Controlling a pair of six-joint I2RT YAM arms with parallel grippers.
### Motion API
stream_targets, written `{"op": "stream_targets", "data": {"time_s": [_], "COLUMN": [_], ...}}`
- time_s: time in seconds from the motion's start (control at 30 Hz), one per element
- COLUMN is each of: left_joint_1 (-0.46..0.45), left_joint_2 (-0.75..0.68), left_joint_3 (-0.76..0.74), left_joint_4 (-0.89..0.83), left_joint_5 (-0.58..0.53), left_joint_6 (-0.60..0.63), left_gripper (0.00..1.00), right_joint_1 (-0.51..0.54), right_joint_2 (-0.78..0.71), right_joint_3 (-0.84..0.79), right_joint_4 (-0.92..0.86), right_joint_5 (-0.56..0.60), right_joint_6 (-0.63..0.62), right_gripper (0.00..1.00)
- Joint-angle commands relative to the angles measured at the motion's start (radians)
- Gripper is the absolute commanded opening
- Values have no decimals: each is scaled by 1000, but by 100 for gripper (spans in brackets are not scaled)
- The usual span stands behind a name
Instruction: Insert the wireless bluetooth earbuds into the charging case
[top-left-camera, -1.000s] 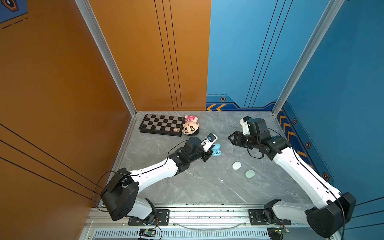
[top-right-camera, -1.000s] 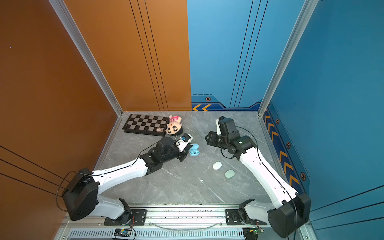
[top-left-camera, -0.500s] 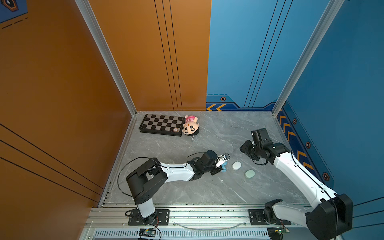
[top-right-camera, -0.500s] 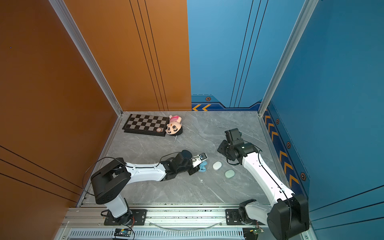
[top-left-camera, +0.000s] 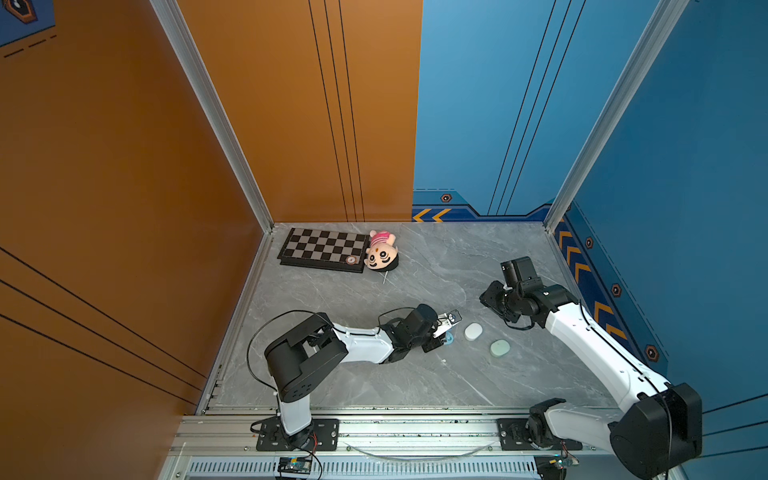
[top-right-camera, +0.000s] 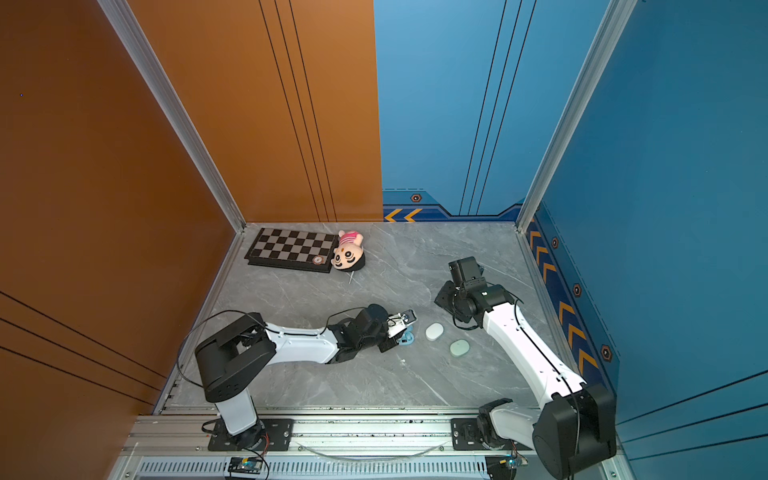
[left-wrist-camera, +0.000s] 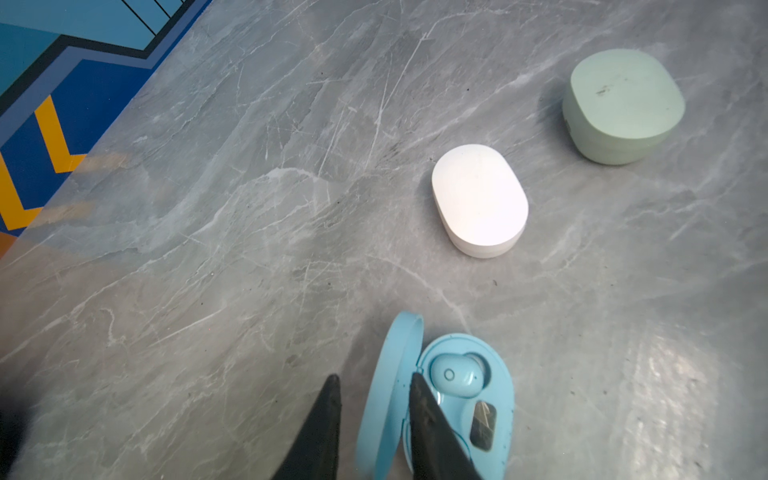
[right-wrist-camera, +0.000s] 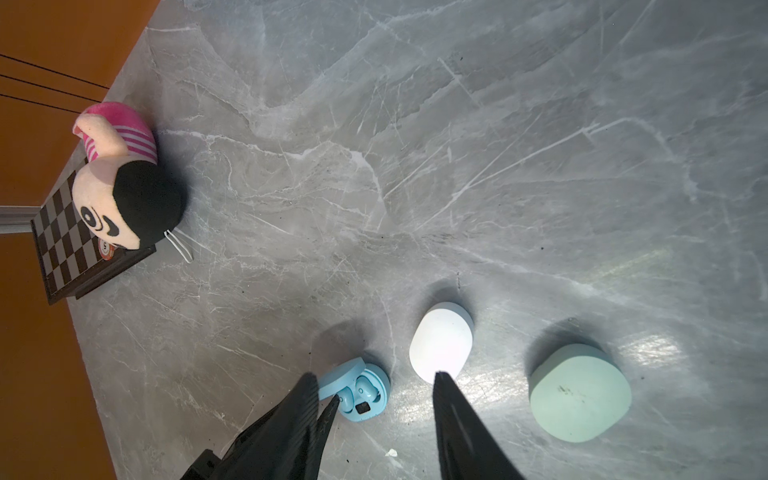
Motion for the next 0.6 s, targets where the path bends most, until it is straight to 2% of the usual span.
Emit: {"op": "stream_targets", "data": {"time_s": [0.0,0.1,0.23,0.3,0.43,0.57], "left_joint_1": [-10,-10,-6,4,64,111], "left_joint_2": [-24,-103,-291,-392,-589,-732], "left_joint_3": [-20,-47,-94,-107,-132,-167], "left_joint_4": [16,14,-11,-64,-219,-346], "left_joint_5": [-40,-78,-168,-213,-171,-157], "left_joint_6": [-17,-28,-60,-103,-230,-300], "left_gripper": [38,52,75,99,98,98], "right_joint_1": [-5,4,50,79,158,228], "right_joint_2": [17,28,105,159,298,393], "right_joint_3": [17,33,75,109,195,250], "right_joint_4": [-44,-49,-63,-79,-105,-112], "right_joint_5": [31,39,52,66,112,181], "right_joint_6": [-38,-137,-313,-382,-499,-555], "right_gripper": [50,53,58,60,62,62]}}
